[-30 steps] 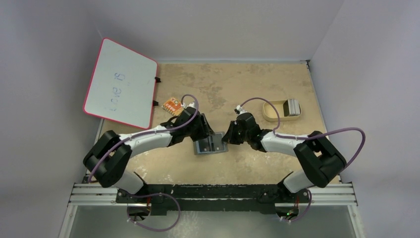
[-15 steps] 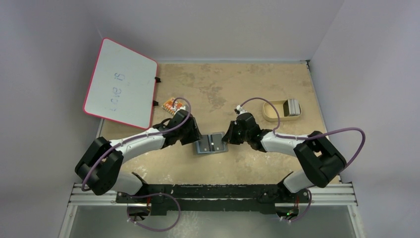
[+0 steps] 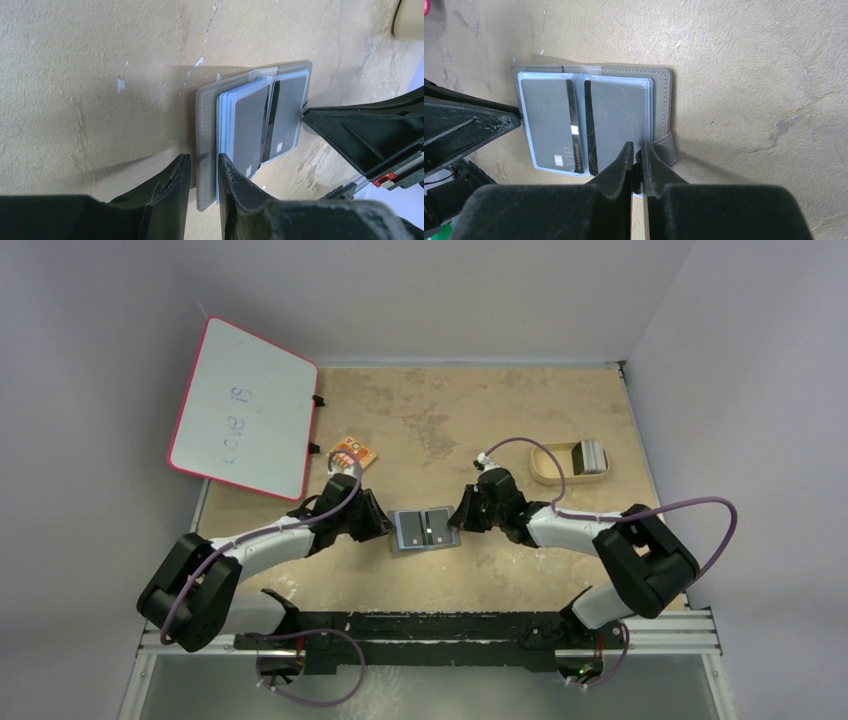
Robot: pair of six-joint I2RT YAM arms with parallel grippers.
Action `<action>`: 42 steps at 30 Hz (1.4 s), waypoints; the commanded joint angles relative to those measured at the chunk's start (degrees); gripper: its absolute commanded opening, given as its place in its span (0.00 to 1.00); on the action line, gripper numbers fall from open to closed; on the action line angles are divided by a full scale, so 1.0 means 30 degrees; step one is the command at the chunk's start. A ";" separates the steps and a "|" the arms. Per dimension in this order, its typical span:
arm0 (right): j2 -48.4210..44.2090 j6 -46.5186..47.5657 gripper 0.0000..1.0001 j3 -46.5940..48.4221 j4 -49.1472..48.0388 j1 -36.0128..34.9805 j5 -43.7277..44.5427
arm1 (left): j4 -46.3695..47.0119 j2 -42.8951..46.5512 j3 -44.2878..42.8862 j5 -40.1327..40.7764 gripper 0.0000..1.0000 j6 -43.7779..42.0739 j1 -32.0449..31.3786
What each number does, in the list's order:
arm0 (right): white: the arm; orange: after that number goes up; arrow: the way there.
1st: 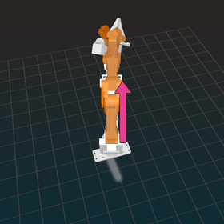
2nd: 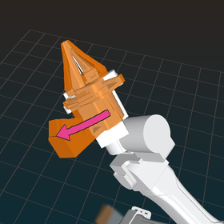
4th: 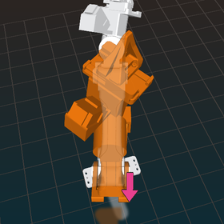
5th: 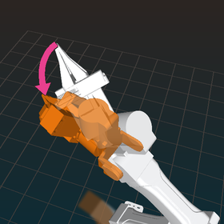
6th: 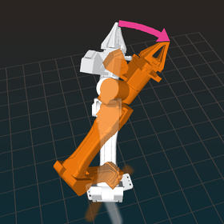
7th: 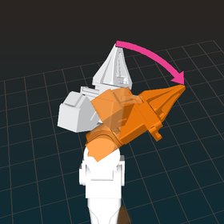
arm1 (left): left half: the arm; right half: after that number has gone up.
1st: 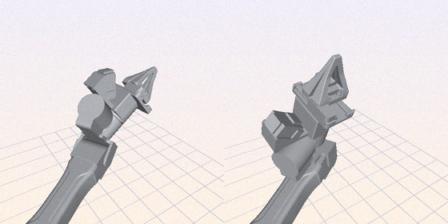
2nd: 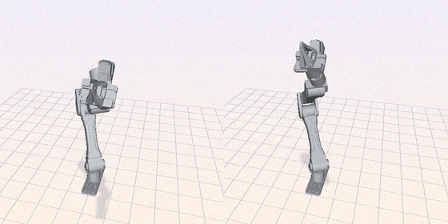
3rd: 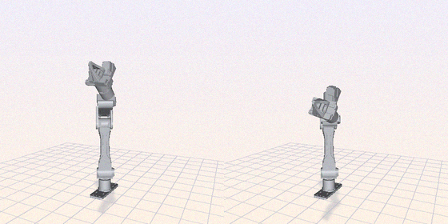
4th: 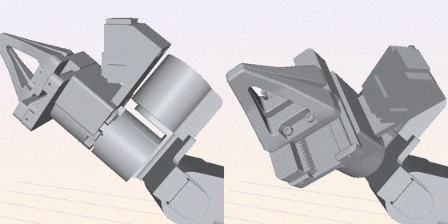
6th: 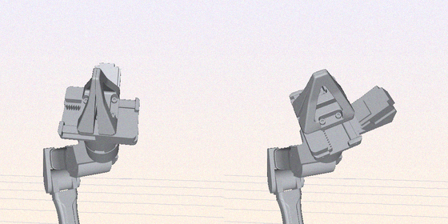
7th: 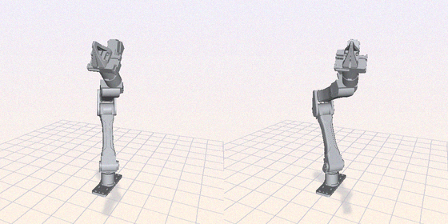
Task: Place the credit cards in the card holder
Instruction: Turn over the card slot in the card holder.
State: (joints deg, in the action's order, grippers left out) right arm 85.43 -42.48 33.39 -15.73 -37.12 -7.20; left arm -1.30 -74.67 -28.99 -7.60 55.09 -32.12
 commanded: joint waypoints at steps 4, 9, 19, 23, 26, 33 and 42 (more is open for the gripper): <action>0.0059 0.0022 0.05 0.0073 0.0198 -0.0059 -0.0221 | 0.3302 -0.0204 0.0923 -0.1737 0.25 -0.0040 0.0764; -0.0053 0.0068 0.06 0.0029 0.0347 -0.0065 -0.0095 | 0.4517 -0.0672 0.1553 -0.1876 0.26 0.0054 0.0890; -0.0153 0.0146 0.08 0.0318 0.0634 -0.0069 -0.0064 | 0.8208 -0.1485 0.2425 -0.2905 0.23 0.1014 0.0891; -0.0037 0.0211 0.11 0.0426 0.0536 -0.0069 0.0056 | 1.0669 -0.1941 0.3006 -0.4073 0.23 0.2083 0.0892; 0.0119 0.0218 0.16 0.0483 0.0304 -0.0052 0.0202 | 1.1459 -0.2179 0.3157 -0.4431 0.26 0.2450 0.0892; 0.0285 0.0295 0.22 0.0756 0.0299 -0.0068 0.0331 | 1.2471 -0.2135 0.3234 -0.5011 0.29 0.3013 0.0892; -0.1517 0.0861 0.36 0.1948 0.2768 -0.0078 0.1352 | 1.0094 -0.0526 0.2305 -0.4753 0.00 0.2602 0.0892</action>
State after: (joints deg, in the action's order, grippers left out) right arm 85.38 -41.76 35.75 -12.34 -37.12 -6.39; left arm 30.74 -79.83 -19.75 -21.43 63.90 -29.63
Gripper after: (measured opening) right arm 0.329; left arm 0.025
